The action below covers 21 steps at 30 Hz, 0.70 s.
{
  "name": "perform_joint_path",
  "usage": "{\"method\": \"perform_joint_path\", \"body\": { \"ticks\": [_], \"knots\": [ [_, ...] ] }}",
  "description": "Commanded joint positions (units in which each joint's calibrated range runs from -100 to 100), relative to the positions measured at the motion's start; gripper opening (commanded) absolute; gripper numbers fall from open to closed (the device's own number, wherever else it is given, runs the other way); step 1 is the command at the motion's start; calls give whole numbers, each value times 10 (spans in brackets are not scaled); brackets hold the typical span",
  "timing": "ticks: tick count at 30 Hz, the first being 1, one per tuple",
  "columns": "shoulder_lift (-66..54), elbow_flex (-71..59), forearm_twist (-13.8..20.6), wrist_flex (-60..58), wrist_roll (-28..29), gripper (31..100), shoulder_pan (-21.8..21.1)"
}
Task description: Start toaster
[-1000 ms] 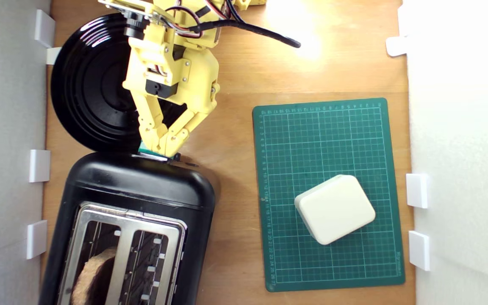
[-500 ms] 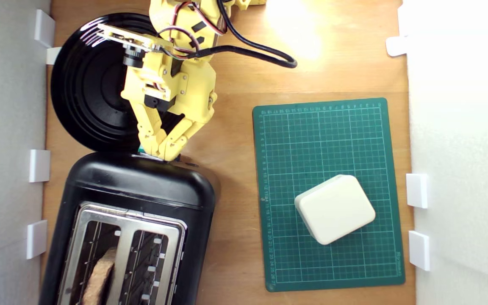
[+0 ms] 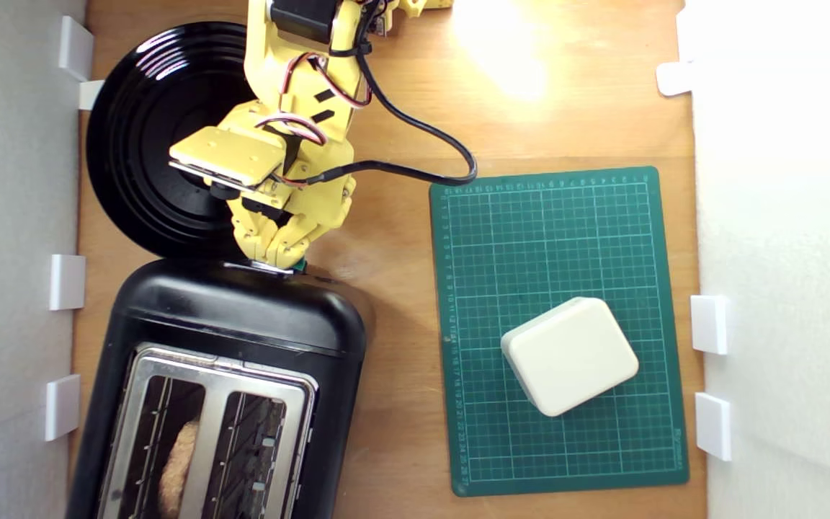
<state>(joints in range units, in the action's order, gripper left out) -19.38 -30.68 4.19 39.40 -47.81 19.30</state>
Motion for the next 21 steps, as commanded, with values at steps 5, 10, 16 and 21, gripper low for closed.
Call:
{"method": "perform_joint_path", "body": {
  "ticks": [5,10,16,21],
  "knots": [
    [48,18,-2,6,3,314,12],
    [73,18,13,6,30,313,9],
    [106,15,26,6,33,313,9],
    [138,-7,28,6,52,313,4]
  ]
}}
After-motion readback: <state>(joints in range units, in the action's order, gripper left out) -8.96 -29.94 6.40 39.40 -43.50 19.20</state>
